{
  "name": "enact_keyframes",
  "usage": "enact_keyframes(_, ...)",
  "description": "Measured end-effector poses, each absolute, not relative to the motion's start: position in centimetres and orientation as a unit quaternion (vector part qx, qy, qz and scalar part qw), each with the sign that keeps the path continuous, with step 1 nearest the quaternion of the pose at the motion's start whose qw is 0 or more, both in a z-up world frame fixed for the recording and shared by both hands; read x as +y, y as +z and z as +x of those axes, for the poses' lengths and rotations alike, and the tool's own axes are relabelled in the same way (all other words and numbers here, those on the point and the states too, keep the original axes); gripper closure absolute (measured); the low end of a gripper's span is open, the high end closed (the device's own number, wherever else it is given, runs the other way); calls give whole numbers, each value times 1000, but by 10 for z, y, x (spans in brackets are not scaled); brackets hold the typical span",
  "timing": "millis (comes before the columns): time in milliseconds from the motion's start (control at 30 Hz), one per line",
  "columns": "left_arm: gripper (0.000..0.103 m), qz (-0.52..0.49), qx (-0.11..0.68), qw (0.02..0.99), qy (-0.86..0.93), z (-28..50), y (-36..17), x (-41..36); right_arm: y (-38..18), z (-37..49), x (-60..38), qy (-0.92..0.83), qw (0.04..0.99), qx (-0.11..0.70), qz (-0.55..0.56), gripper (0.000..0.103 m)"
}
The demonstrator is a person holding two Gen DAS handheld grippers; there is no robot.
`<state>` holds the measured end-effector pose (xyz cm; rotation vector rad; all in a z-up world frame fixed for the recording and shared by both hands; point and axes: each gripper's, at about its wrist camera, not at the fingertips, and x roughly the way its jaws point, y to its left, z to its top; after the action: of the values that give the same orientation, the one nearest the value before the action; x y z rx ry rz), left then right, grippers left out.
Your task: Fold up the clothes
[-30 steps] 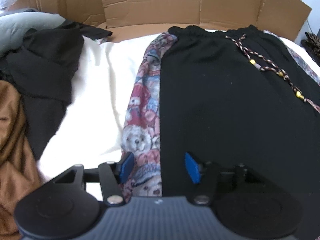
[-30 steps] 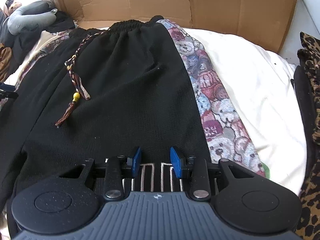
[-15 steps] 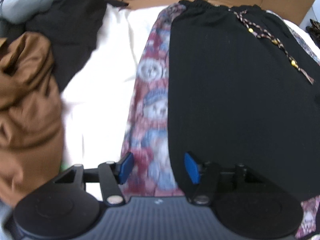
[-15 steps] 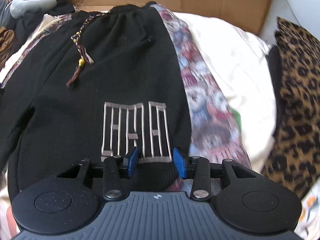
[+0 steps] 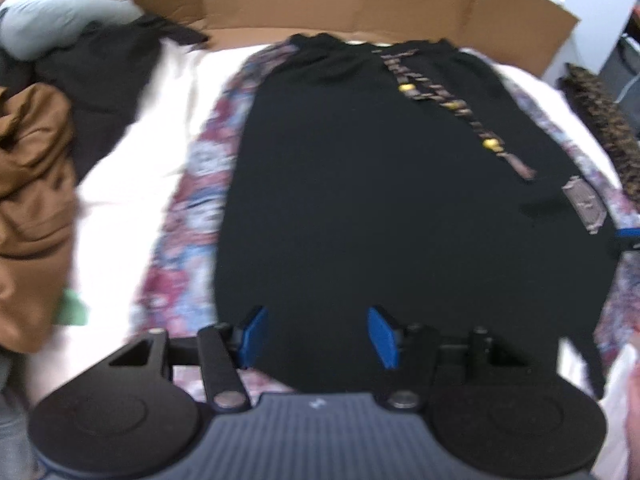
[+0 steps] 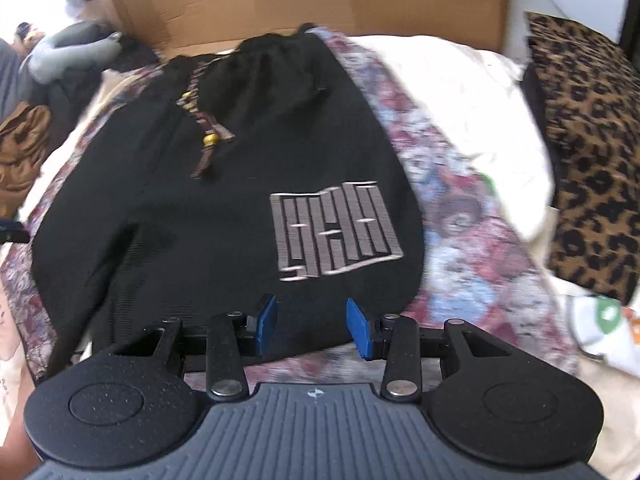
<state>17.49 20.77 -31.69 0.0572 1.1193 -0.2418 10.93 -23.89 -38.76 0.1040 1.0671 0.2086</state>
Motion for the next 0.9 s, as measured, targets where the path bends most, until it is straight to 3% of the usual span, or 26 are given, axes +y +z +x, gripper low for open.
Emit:
enact_keyframes(200, 45, 24, 543, 825, -154, 168, -334, 163, -399, 113, -198, 134, 850, 509, 33, 57)
enact_keyframes(267, 51, 29, 563, 810, -163, 165, -347, 152, -404, 112, -186, 144, 843, 518, 17, 57)
enact_keyframes(600, 55, 50, 599, 779, -182, 136, -360, 147, -411, 91, -182, 154, 820, 552, 14, 57)
enact_keyframes(667, 71, 44, 609, 769, -190, 133, -355, 150, -412, 85, -181, 157, 814, 559, 11, 57)
enact_keyframes(733, 80, 32, 611, 764, -205, 129, -348, 154, -411, 81, -181, 160, 806, 569, 14, 57)
enact_keyframes(900, 78, 37, 593, 767, -241, 119, -328, 157, -411, 67, -188, 161, 805, 570, 34, 57)
